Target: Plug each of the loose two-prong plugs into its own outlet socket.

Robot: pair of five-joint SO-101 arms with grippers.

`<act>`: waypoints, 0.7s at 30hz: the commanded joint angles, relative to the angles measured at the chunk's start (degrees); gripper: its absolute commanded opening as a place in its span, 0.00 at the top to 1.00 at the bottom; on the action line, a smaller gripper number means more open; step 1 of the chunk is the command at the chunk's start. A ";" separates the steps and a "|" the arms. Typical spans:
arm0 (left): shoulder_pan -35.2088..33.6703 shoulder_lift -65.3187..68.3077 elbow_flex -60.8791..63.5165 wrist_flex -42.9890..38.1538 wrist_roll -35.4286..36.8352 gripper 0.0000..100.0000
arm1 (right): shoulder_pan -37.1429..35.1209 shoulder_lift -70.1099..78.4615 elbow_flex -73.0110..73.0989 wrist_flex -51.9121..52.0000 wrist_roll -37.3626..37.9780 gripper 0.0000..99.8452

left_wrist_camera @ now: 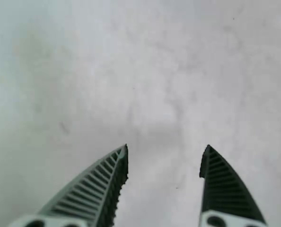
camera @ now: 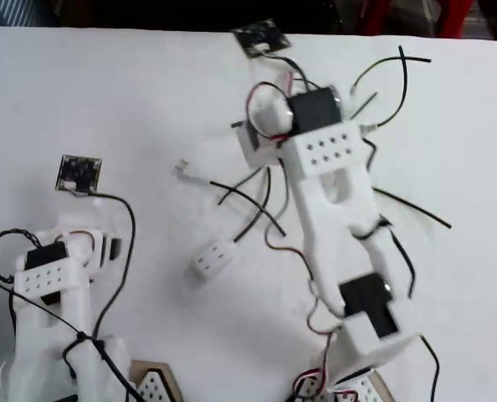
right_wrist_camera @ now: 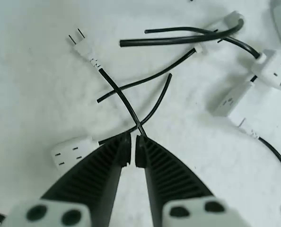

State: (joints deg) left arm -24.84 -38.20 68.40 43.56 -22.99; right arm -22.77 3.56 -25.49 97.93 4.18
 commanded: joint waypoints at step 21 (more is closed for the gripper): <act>-0.40 -1.54 -0.18 -0.62 -0.62 0.75 | -7.43 16.75 17.76 -23.69 1.49 0.83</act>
State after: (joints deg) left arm -24.84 -38.20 68.40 43.56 -22.99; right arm -30.07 19.47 -7.30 75.43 4.18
